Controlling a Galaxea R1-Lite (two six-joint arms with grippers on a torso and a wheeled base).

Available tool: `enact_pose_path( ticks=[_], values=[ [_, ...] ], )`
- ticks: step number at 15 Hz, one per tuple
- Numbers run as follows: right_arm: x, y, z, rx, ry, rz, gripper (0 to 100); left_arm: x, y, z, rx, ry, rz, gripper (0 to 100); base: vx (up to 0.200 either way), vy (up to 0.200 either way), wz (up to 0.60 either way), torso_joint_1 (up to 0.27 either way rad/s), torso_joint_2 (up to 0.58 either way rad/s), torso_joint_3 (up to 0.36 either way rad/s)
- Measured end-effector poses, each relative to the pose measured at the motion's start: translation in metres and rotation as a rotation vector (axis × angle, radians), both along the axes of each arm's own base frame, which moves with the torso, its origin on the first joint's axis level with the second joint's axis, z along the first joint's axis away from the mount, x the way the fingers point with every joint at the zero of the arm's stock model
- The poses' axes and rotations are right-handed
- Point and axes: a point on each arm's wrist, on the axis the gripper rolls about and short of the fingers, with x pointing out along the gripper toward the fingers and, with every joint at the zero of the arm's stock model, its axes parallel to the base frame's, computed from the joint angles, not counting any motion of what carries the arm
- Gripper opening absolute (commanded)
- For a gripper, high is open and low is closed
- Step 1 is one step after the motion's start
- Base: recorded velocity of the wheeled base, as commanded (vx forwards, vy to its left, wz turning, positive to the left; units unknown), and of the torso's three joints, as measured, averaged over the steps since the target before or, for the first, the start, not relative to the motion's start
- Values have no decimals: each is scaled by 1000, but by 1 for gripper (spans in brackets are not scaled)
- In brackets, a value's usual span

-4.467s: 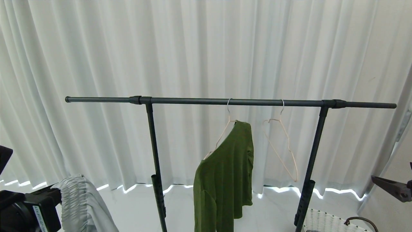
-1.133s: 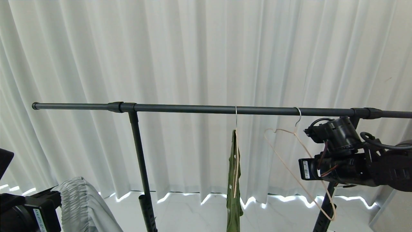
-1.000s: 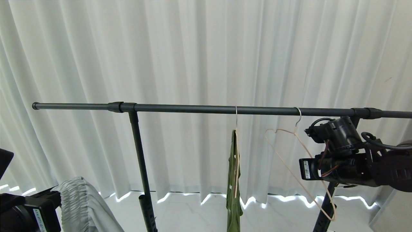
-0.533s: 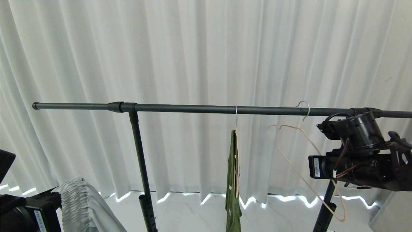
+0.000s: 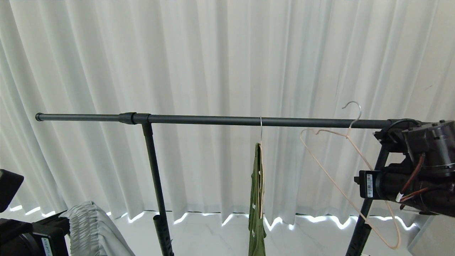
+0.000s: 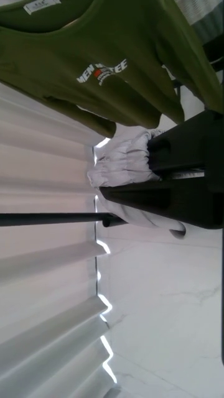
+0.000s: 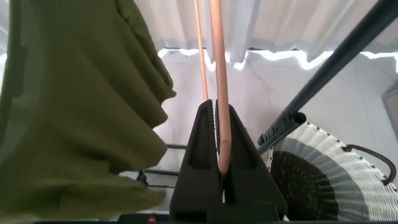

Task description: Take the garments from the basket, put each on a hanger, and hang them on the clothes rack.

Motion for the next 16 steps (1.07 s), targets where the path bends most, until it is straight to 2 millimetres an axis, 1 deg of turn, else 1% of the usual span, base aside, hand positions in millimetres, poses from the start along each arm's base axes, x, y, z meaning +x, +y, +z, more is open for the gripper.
enact_pose_path(
  ticks=[4,8,10,13,16],
  values=[
    [-19,-9,4,11,-27,13,0,-1,0,-4,4,14,0,0,0,0,0,0,0,0],
    [-46,-17,5,24,-55,56,0,0,0,-6,6,24,-1,0,0,0,0,0,0,0],
    [-56,-20,5,31,-68,67,0,-1,0,-7,8,27,0,0,0,0,0,0,0,0],
    [-65,-25,4,38,-78,70,0,-1,0,-7,8,27,1,0,-200,0,0,9,4,1],
    [-67,-27,4,36,-83,74,0,-1,0,-7,8,26,2,0,-200,0,0,-1,-2,5]
  ],
)
